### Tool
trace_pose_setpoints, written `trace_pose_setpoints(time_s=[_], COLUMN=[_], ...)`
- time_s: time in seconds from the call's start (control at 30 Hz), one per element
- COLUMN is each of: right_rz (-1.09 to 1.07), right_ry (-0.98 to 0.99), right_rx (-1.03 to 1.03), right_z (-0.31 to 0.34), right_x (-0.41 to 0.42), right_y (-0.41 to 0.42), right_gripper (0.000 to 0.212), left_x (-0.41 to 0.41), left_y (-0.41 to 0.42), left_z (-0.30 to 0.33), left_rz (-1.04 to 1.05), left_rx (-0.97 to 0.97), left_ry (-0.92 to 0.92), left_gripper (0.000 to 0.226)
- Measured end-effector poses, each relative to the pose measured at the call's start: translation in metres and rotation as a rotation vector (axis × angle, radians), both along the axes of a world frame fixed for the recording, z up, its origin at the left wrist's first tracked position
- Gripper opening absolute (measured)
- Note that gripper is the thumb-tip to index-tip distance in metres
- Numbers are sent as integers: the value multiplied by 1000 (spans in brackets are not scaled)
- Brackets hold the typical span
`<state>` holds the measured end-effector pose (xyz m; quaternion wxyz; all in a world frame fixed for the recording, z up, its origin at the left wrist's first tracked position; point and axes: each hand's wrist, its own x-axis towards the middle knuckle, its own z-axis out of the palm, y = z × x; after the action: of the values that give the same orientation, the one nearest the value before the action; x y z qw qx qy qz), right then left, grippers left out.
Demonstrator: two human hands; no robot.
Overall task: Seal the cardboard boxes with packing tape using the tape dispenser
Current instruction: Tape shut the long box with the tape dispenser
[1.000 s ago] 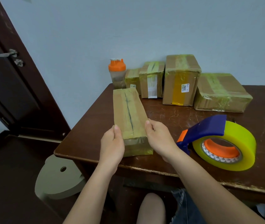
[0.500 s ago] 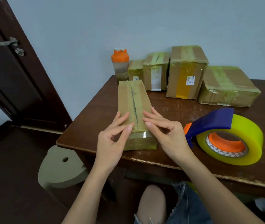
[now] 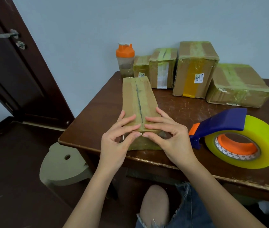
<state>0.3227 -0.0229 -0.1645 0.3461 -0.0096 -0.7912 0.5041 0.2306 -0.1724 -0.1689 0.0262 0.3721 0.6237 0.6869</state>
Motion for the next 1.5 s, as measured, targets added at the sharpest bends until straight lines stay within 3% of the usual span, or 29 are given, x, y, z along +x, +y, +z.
trace_pose_setpoints(time_s=[0.27,0.63,1.0,1.17,1.23,1.33,1.5], right_rz=[-57,-28,46,117,204,237,105], right_ry=[48,-67,-84,-207,-221,-160,-129], right_rx=[59,36,-84,-28,-127,-456,-347], right_z=[-4,5,6,16,19,18,0], right_x=[-3,1,11,17,24,31,24], right_y=[-2,1,6,10,15,17,8], right_gripper=[24,23,31,38,33,37,44], left_x=[-2,-3,-2,-5,-7,-8,2], left_y=[1,-3,-11,-18,-22,-26,-21], left_z=[0,2,6,11,15,12,-3], left_rz=[83,80,28,-20,-94,-132,-100], left_rx=[-55,-101,-199,-319,-313,-179,-48], left_ry=[103,136,122,156,92,-102,-245], left_gripper=[18,30,33,36,34,33,33])
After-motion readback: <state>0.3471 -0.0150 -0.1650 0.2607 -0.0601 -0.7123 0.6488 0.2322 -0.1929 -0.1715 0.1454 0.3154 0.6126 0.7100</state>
